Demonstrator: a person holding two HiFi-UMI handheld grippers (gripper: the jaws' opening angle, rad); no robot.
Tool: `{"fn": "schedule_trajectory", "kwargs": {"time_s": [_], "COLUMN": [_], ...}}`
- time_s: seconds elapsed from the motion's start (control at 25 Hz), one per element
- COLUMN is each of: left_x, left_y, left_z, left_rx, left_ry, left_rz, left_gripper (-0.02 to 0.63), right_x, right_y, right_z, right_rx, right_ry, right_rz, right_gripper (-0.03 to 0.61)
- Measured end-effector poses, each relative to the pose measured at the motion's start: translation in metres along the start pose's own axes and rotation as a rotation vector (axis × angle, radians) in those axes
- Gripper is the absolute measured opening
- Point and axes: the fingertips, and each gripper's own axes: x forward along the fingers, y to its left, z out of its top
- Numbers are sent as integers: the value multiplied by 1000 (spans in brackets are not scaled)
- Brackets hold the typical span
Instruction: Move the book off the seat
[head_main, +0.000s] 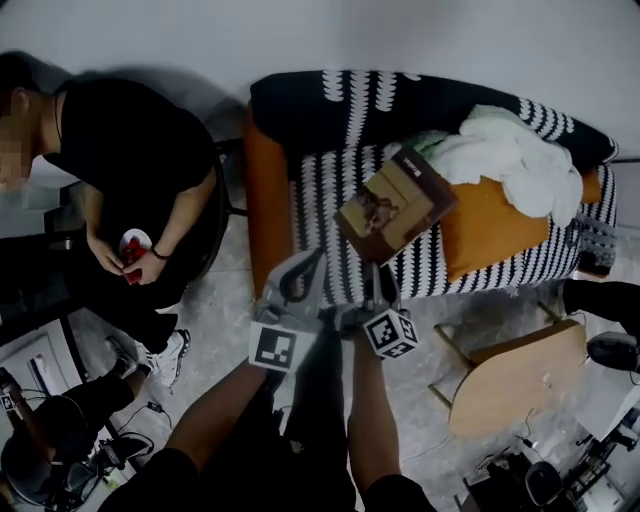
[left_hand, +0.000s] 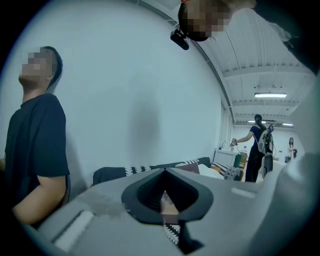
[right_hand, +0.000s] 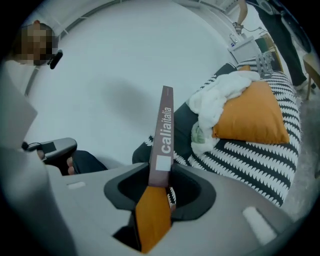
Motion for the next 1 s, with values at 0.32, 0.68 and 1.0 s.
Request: {"fn": "schedule_trajectory", "kwargs": {"time_s": [0.32,0.68,1.0], "left_x": [-49,-109,-160], "left_y": [-12,-26,-30], "left_z": [43,95,138], "left_rx": [-1,16,27], "left_ry": [-31,-114,-180], "left_rz": [-6,-54,-72], "left_gripper": [6,6,6], "right_x": [-55,-119,-180], "right_y": [65,148,206], "right_z": [36,70,78], "right_rx": [-58,-152,-202], "right_ry": [-71,-183,-262], "right_rz": [32,92,105], "right_gripper": [151,150,150]}}
